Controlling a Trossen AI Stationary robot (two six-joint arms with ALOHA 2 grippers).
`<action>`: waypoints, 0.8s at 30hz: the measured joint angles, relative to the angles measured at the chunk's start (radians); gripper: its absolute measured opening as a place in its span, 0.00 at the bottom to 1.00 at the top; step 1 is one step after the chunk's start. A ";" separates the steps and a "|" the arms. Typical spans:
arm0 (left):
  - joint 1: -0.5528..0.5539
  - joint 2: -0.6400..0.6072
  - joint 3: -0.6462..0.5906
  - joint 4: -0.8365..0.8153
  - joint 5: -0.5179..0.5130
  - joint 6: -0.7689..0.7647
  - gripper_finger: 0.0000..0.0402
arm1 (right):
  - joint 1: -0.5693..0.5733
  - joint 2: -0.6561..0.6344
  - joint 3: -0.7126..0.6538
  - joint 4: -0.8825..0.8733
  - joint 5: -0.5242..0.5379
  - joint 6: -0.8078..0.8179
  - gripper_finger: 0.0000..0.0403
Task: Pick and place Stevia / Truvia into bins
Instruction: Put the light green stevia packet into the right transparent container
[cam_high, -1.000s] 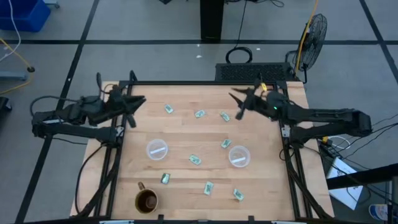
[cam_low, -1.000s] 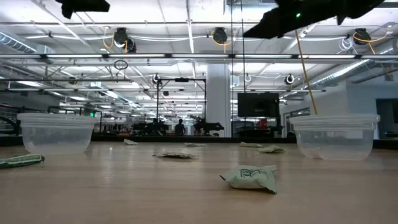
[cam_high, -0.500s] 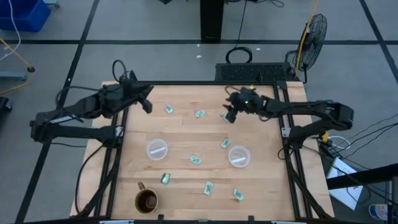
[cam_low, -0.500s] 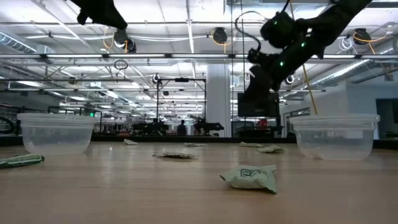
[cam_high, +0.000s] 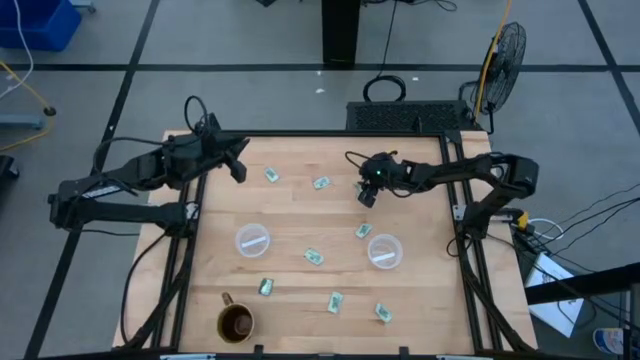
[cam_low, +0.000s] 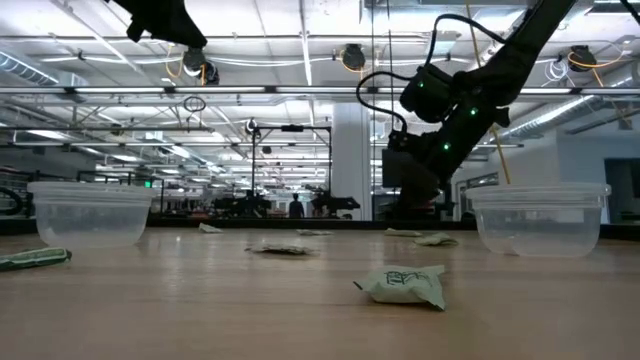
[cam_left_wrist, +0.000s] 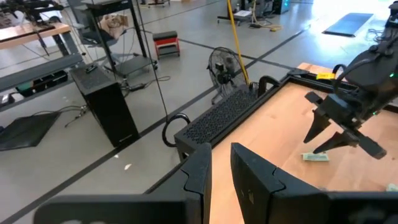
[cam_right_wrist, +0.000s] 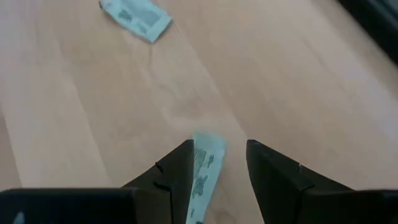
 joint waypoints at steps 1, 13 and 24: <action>-0.001 0.000 0.000 0.000 0.000 0.000 0.17 | 0.000 0.007 0.000 0.000 -0.006 0.000 0.35; -0.001 0.000 0.000 -0.014 -0.003 0.005 0.17 | 0.006 0.083 0.000 0.098 -0.075 -0.005 0.35; -0.001 0.000 0.000 -0.053 -0.003 0.005 0.17 | 0.007 0.124 0.001 0.106 0.025 -0.026 0.30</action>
